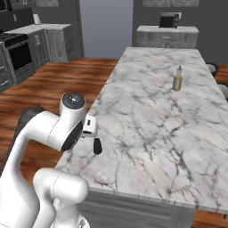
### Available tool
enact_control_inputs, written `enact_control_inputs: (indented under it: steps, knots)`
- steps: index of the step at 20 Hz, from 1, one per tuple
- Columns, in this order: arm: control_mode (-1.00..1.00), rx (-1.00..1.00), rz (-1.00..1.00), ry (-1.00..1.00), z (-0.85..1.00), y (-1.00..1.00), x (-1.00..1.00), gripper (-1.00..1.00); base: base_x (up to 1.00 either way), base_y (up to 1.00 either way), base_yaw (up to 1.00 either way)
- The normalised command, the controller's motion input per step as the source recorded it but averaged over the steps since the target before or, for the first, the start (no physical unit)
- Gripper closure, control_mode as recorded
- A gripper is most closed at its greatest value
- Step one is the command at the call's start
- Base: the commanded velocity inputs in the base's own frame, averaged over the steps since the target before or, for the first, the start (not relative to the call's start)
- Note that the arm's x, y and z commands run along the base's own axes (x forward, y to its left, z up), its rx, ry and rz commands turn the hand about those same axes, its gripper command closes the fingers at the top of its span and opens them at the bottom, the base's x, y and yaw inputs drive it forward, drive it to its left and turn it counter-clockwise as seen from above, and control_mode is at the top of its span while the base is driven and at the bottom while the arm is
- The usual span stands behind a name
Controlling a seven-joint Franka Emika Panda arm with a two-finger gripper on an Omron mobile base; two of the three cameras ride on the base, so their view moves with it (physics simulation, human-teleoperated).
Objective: Move the syrup bottle and shaker from the cabinet to the dining counter.
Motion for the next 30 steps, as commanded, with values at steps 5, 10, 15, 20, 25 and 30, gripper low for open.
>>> enact_control_inputs:
  steps: [5,10,15,20,25,30]
  knots:
    - [-1.00,-0.02,-0.18,-0.09,0.03,0.60,-0.66,-1.00,0.00,0.00,0.00]
    - [-1.00,-0.08,-0.24,0.00,0.38,0.46,-0.20,-1.00,0.00,0.00,0.00]
    - [-1.00,-0.07,-0.18,0.00,0.34,0.10,-0.11,-1.00,0.00,0.00,0.00]
    - [-1.00,-0.04,-0.10,-0.02,0.10,-0.03,-0.30,-1.00,0.00,0.00,0.00]
    - [-1.00,0.00,0.00,-0.14,0.14,-0.17,-0.44,-1.00,0.00,0.00,0.00]
    - [-1.00,0.00,0.06,-0.15,0.26,-0.20,-0.39,-1.00,0.00,0.00,0.00]
